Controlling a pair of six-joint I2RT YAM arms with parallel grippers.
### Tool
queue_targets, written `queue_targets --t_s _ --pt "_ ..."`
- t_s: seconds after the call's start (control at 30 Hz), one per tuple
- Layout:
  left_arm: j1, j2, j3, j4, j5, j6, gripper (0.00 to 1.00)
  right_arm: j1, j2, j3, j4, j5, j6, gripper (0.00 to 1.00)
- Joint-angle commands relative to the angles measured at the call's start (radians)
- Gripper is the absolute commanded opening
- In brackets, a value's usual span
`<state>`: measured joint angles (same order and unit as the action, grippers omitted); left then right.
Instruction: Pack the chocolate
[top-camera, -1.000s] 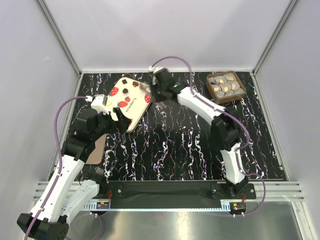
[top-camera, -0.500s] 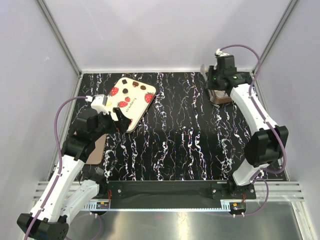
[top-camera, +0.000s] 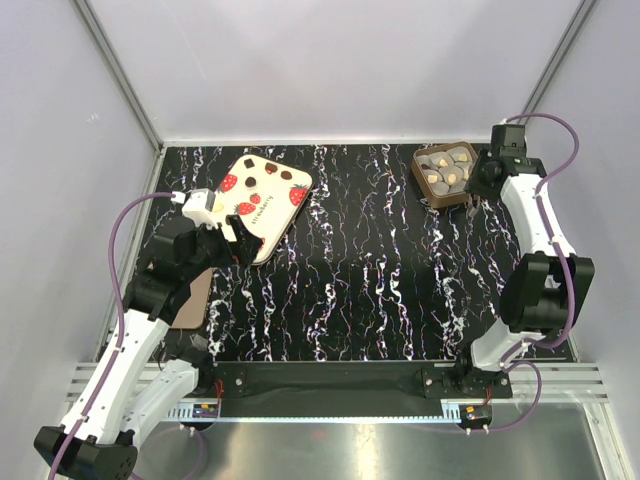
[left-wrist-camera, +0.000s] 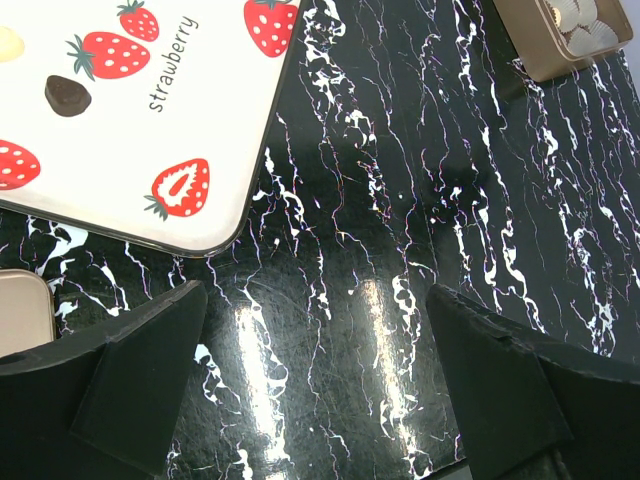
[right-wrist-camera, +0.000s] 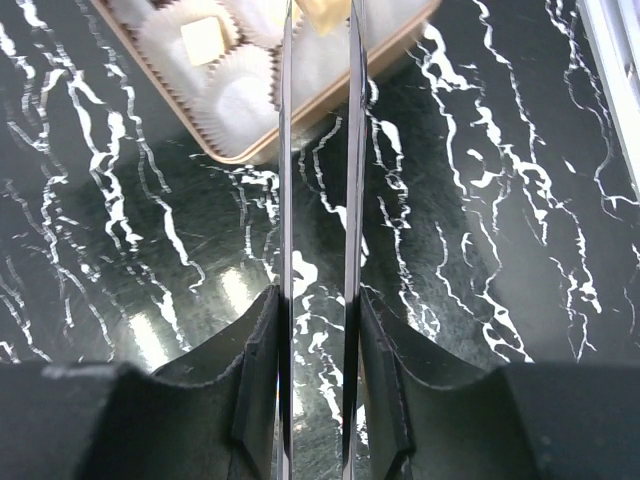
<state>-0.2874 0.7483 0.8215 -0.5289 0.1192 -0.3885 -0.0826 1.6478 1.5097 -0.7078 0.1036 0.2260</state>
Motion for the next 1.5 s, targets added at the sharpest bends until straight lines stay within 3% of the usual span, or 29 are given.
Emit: queue_targets --t_s 0.0,1.47 --pt "0.005 0.008 0.007 0.036 -0.01 0.016 0.99 -0.017 0.0 -0.005 0.022 0.007 0.013 0.34" --pt "0.005 0.031 0.016 0.035 -0.012 0.017 0.99 -0.055 0.191 0.113 0.001 0.091 -0.007 0.4"
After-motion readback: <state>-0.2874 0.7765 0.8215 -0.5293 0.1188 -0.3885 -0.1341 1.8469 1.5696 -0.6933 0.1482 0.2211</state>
